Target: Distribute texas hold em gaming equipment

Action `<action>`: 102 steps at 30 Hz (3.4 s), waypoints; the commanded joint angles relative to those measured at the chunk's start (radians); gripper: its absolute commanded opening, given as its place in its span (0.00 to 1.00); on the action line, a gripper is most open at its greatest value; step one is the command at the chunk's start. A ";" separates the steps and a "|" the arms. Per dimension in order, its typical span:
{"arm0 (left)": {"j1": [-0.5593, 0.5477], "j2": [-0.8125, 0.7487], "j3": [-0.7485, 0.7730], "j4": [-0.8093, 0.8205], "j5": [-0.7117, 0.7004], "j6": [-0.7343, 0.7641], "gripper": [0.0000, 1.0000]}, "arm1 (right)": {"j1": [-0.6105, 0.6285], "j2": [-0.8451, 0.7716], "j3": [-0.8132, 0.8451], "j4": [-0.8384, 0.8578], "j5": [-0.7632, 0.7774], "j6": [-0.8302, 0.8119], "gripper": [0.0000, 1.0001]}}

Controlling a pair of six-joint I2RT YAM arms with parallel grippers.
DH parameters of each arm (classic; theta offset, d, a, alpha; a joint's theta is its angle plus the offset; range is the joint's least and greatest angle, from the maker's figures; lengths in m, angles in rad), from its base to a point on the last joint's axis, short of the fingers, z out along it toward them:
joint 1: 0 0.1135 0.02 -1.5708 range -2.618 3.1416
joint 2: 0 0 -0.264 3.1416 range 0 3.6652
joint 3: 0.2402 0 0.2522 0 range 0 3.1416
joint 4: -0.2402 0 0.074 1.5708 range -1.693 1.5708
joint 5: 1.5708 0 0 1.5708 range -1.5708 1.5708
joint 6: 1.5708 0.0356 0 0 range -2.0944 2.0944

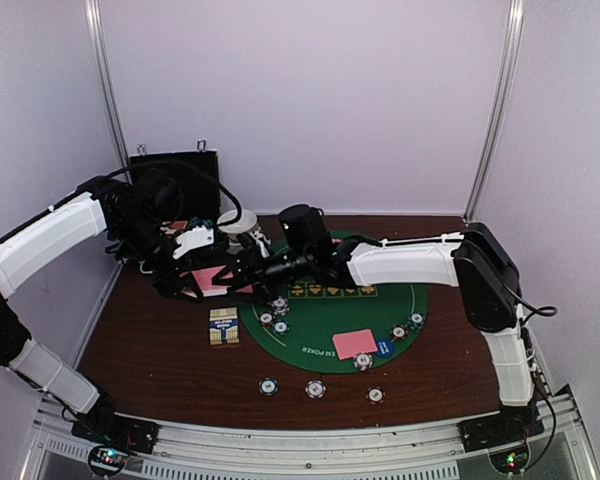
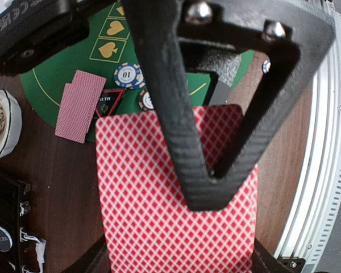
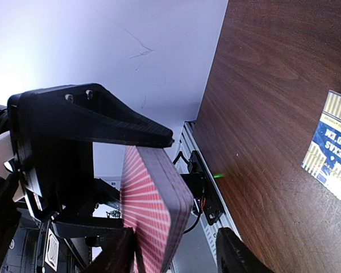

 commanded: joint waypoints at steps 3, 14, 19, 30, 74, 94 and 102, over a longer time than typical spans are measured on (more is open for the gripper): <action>0.005 -0.036 0.013 0.013 0.019 0.009 0.00 | -0.032 -0.072 -0.062 -0.091 0.010 -0.046 0.43; 0.005 -0.027 0.002 0.023 0.005 0.012 0.00 | -0.015 -0.098 -0.051 -0.017 0.004 0.007 0.55; 0.005 -0.024 0.006 0.023 0.016 0.009 0.00 | 0.005 -0.041 0.020 -0.039 0.012 0.007 0.65; 0.005 -0.032 -0.007 0.028 0.029 0.018 0.00 | 0.032 0.090 0.171 -0.070 -0.004 0.036 0.66; 0.005 -0.076 -0.108 0.100 -0.005 0.043 0.00 | -0.016 -0.082 0.035 -0.295 0.035 -0.106 0.26; 0.005 -0.075 -0.117 0.111 -0.021 0.036 0.00 | -0.006 -0.152 -0.112 -0.048 0.031 0.040 0.05; 0.005 -0.074 -0.117 0.110 -0.030 0.037 0.00 | -0.006 -0.178 -0.152 0.037 0.031 0.095 0.00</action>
